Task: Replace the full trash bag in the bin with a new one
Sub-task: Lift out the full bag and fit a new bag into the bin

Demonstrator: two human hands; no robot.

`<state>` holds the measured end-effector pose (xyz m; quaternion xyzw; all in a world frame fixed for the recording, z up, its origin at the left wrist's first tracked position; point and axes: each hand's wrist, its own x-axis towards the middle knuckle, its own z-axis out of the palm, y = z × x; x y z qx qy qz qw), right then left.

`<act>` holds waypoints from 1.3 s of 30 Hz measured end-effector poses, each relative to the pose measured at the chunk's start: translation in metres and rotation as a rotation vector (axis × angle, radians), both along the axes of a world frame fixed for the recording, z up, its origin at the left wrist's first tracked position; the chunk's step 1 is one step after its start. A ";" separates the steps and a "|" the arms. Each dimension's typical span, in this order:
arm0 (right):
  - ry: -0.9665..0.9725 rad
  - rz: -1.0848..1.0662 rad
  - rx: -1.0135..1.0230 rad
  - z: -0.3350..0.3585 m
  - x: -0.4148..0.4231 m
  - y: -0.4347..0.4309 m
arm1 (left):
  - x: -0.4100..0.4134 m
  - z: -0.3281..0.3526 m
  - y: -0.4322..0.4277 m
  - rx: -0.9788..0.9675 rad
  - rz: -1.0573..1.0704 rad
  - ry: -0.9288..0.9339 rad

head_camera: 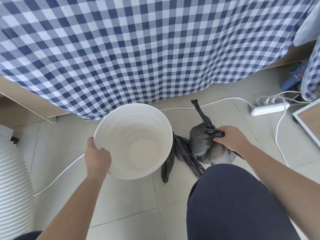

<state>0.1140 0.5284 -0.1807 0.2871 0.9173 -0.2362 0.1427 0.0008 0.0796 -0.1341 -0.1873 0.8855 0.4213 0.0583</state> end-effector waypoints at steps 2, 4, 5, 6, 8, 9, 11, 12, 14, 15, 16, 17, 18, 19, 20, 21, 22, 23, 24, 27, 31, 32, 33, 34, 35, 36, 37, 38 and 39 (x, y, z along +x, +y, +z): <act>-0.027 0.002 -0.023 0.003 0.000 -0.007 | 0.000 0.001 0.000 0.004 -0.002 0.002; -0.045 -0.007 -0.040 0.009 -0.001 -0.011 | 0.000 0.001 0.000 0.005 0.000 0.003; -0.064 -0.009 -0.027 0.013 -0.003 -0.012 | 0.000 0.001 0.000 0.004 0.000 0.003; -0.100 -0.004 0.009 0.019 -0.005 -0.015 | 0.000 0.001 0.001 0.004 0.002 0.003; -0.124 0.029 0.170 0.033 -0.009 -0.025 | 0.000 0.001 0.001 0.004 0.007 0.003; -0.064 0.061 0.273 0.040 -0.013 -0.030 | 0.000 0.001 0.001 0.001 0.009 0.003; 0.135 0.143 0.347 0.051 -0.021 -0.044 | 0.000 0.001 0.002 -0.001 0.014 0.005; 0.209 0.186 0.298 0.053 -0.026 -0.051 | -0.001 0.001 0.002 0.002 0.017 0.008; 0.234 0.268 0.131 0.049 -0.038 -0.069 | -0.001 0.002 0.004 0.009 0.024 0.014; 0.195 0.284 0.043 0.044 -0.044 -0.079 | -0.001 0.002 0.005 0.011 0.026 0.015; 0.152 0.282 -0.046 0.037 -0.049 -0.090 | -0.001 0.002 0.005 0.011 0.030 0.015; 0.109 0.272 -0.122 0.028 -0.052 -0.101 | -0.001 0.001 0.005 0.010 0.035 0.013; 0.080 0.264 -0.174 0.017 -0.055 -0.110 | -0.001 0.001 0.005 0.011 0.041 0.009; 0.049 0.255 -0.205 0.006 -0.057 -0.118 | -0.001 0.001 0.004 0.013 0.048 0.006; 0.014 0.245 -0.225 -0.007 -0.058 -0.125 | 0.000 0.000 0.004 0.016 0.056 0.003; -0.028 0.233 -0.241 -0.019 -0.059 -0.131 | 0.002 0.000 0.003 0.020 0.064 0.000; -0.066 0.221 -0.247 -0.033 -0.059 -0.135 | 0.003 0.000 0.002 0.026 0.071 -0.002; -0.099 0.215 -0.235 -0.046 -0.059 -0.139 | 0.005 0.000 0.002 0.031 0.077 -0.003; -0.125 0.217 -0.205 -0.060 -0.058 -0.143 | 0.006 -0.001 0.001 0.033 0.082 -0.004; -0.179 0.216 -0.084 -0.092 -0.053 -0.151 | 0.009 -0.002 -0.002 0.026 0.086 -0.004; -0.241 0.202 0.040 -0.112 -0.041 -0.155 | 0.010 -0.004 -0.006 0.013 0.093 -0.007; -0.238 0.230 0.091 -0.114 -0.038 -0.155 | 0.009 -0.004 -0.007 0.014 0.091 -0.004; -0.231 0.257 0.134 -0.116 -0.037 -0.154 | 0.008 -0.005 -0.007 0.015 0.085 -0.002; -0.218 0.261 0.150 -0.118 -0.035 -0.152 | 0.007 -0.005 -0.006 0.016 0.079 0.000; -0.214 0.247 0.135 -0.117 -0.035 -0.151 | 0.007 -0.006 -0.006 0.017 0.074 0.002; -0.223 0.227 0.115 -0.115 -0.035 -0.151 | 0.007 -0.006 -0.005 0.016 0.070 0.005; -0.239 0.207 0.100 -0.111 -0.037 -0.151 | 0.007 -0.006 -0.005 0.014 0.068 0.008; -0.252 0.190 0.082 -0.106 -0.038 -0.152 | 0.007 -0.006 -0.005 0.014 0.067 0.009; -0.262 0.177 0.063 -0.099 -0.041 -0.153 | 0.007 -0.006 -0.005 0.016 0.067 0.010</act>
